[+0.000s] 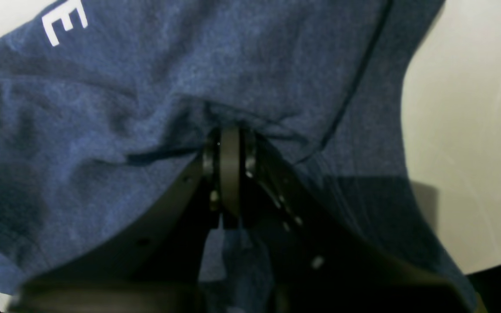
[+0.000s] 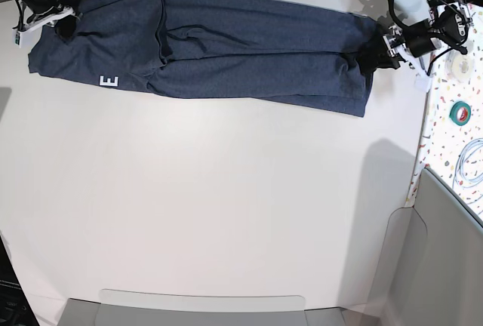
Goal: Layout the t-shirt on the table in an organized manner, then fold the t-shirt properly
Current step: 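Grasp the hem end with the left gripper and fold it toward the collar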
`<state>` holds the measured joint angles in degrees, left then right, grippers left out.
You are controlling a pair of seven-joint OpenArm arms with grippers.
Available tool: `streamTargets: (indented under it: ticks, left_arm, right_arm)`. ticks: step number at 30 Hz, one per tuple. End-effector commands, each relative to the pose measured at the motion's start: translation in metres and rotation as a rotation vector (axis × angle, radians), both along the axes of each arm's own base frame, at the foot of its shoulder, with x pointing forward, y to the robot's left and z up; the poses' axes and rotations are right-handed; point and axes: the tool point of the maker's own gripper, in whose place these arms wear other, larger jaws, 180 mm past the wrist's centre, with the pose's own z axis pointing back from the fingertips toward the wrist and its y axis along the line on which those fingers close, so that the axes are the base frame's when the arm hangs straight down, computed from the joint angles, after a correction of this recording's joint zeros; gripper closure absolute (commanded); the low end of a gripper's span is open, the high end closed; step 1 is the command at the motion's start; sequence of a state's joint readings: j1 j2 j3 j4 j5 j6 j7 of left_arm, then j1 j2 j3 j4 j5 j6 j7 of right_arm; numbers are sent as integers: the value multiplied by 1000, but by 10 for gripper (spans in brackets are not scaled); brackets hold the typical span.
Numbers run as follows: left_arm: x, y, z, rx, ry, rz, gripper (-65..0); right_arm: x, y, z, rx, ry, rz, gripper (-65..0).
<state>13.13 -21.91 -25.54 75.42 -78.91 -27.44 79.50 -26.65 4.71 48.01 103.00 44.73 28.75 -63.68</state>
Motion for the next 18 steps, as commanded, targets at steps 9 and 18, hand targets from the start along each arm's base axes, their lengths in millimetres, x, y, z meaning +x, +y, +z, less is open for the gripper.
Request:
streamTargets:
  ticks: [9,18]
  left_arm:
    - [-2,-6,-2,14,17,-48,-288]
    - [-2,-9,-1,3,11,-46,0]
  right_arm:
    - [5,-4,9,-22,-31,10,0]
    - [10,-4,11,-24,-45,11,0]
